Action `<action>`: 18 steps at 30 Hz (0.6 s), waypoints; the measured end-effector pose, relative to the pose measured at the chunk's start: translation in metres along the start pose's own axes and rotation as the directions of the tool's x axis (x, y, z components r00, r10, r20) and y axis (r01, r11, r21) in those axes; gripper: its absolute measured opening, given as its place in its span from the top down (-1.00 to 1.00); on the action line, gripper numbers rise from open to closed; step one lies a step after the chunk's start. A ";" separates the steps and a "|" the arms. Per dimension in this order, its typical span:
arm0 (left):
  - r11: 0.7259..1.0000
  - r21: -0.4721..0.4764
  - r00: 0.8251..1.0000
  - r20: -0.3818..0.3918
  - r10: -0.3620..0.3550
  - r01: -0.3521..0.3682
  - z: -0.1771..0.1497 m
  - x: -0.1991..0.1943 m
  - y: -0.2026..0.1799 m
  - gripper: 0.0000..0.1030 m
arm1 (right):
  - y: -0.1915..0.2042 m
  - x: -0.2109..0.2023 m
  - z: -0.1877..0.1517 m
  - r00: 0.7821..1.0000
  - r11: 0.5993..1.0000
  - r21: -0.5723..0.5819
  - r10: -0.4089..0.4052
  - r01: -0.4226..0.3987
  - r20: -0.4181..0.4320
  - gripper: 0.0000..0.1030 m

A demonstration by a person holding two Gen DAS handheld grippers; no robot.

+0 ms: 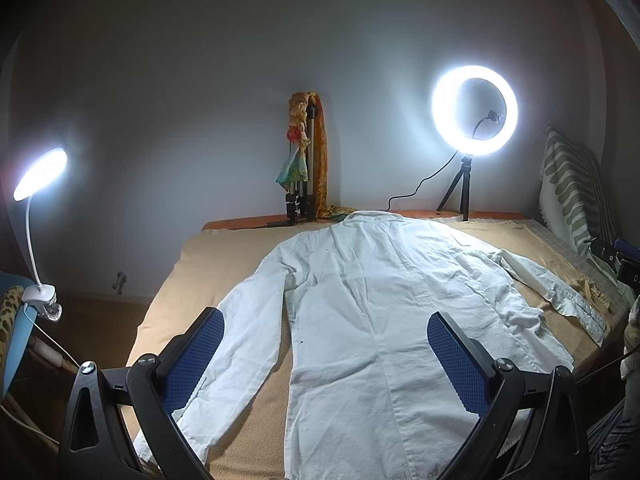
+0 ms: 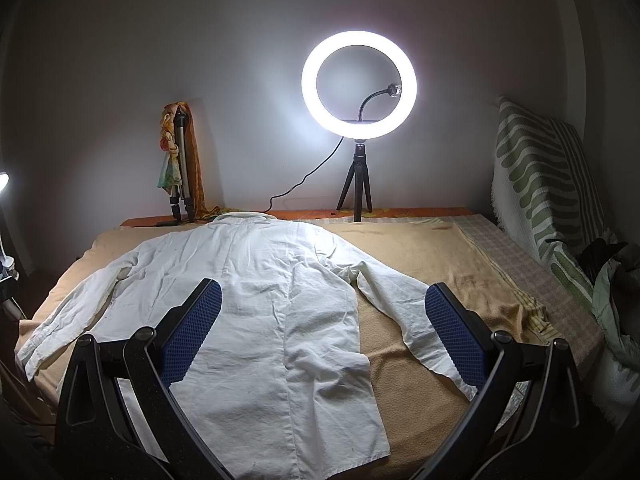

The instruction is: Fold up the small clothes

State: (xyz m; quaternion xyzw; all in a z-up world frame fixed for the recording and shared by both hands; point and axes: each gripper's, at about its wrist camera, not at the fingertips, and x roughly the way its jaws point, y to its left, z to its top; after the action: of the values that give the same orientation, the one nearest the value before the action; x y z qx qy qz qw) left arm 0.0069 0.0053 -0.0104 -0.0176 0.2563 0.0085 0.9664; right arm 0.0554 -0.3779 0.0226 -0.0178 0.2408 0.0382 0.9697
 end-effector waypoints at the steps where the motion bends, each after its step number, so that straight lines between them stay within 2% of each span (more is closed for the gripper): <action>1: 1.000 0.000 1.000 0.000 0.000 0.000 -0.001 0.000 0.000 -0.99 | 0.000 0.000 0.000 1.000 1.000 0.000 -0.001 0.001 -0.001 -1.00; 14: 1.000 0.003 1.000 -0.001 -0.001 0.001 -0.011 -0.002 -0.007 -0.99 | 0.000 0.000 0.000 1.000 1.000 -0.002 -0.001 0.001 -0.002 -1.00; 15: 1.000 -0.003 1.000 -0.002 0.001 -0.001 0.001 0.000 0.000 -0.99 | 0.000 0.001 0.000 1.000 1.000 -0.002 0.001 -0.001 -0.002 -1.00; 18: 1.000 -0.004 1.000 -0.003 0.003 -0.003 0.000 0.001 0.000 -0.99 | 0.000 0.000 0.000 1.000 1.000 -0.002 0.000 0.000 -0.002 -1.00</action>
State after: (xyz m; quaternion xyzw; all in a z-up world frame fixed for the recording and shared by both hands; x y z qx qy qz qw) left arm 0.0076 0.0057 -0.0114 -0.0193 0.2576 0.0107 0.9660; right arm 0.0556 -0.3777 0.0222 -0.0189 0.2418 0.0385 0.9694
